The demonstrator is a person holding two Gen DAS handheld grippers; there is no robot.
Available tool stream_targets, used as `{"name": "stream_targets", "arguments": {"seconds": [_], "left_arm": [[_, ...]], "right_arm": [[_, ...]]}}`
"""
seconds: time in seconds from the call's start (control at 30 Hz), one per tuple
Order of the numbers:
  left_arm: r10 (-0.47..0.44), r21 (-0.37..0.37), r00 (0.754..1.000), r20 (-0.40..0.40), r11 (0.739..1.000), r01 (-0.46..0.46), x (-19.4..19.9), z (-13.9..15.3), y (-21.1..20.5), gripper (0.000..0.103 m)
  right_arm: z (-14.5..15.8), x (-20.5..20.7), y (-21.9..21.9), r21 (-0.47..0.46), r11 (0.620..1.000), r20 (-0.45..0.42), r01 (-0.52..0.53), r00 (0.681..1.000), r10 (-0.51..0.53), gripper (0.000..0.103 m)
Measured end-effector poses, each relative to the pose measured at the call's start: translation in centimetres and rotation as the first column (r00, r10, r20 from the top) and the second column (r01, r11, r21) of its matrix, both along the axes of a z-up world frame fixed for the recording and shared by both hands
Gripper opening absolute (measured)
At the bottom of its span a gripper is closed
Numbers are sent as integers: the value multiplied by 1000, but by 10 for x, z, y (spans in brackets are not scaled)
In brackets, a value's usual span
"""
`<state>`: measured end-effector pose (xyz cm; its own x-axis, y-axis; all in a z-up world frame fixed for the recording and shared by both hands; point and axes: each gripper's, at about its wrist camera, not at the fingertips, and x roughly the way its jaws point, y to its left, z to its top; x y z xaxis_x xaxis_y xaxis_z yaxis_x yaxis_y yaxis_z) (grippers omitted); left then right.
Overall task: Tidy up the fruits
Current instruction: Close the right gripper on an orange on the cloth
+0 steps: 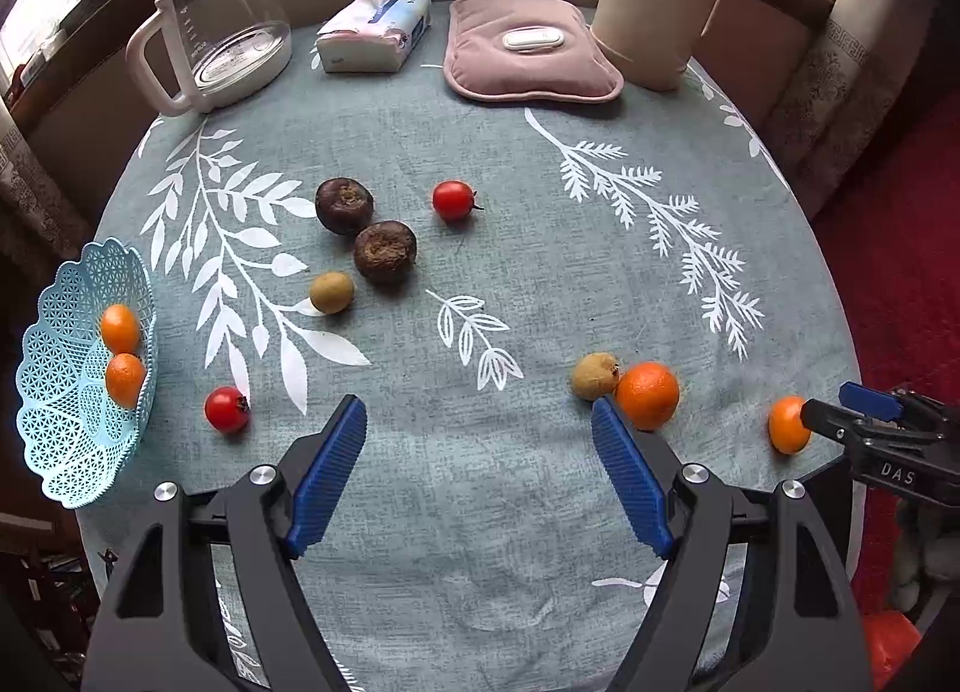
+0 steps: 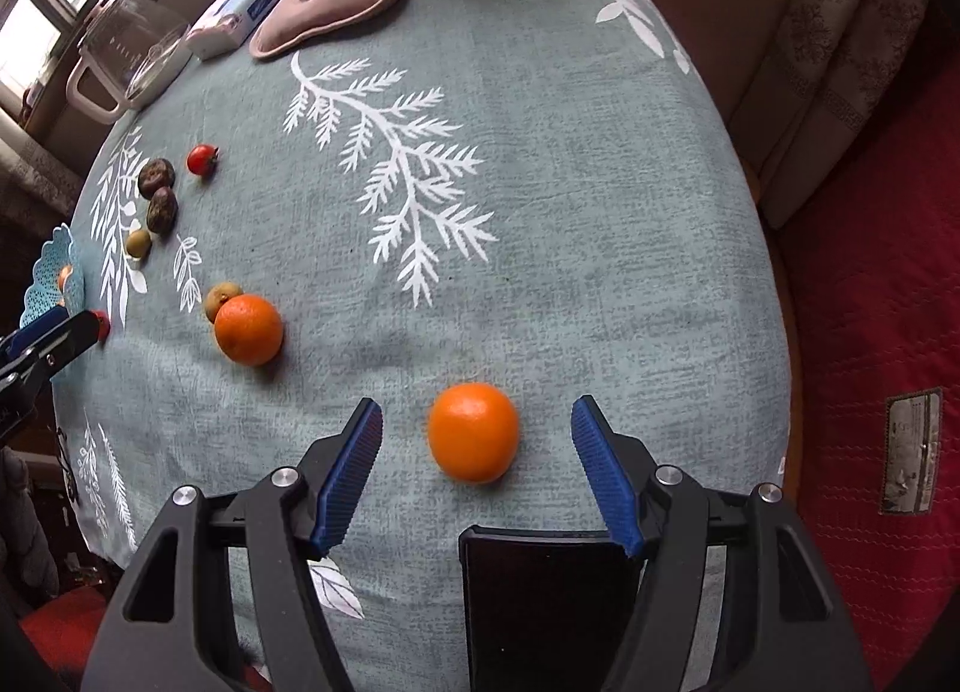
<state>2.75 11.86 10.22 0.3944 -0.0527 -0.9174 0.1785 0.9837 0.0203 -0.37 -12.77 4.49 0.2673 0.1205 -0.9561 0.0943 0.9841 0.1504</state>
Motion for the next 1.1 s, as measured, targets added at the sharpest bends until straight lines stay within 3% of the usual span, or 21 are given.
{"name": "stream_targets", "arguments": {"seconds": [0.5,0.63,0.73,1.1], "left_arm": [[-55,21,998,-24,998,56,7,-10,-32,79],[-66,22,998,-23,998,66,10,-10,-39,79],[-71,21,997,-23,997,71,12,-10,-44,79],[-80,-9,995,-63,997,79,17,-23,-57,79]], "right_arm": [[-38,9,22,-80,989,-65,-121,991,116,65],[-38,10,30,-143,978,-63,-151,988,144,51],[-36,10,33,-139,978,-55,-158,987,152,38],[-6,8,4,-103,992,-1,-76,997,77,38]]}}
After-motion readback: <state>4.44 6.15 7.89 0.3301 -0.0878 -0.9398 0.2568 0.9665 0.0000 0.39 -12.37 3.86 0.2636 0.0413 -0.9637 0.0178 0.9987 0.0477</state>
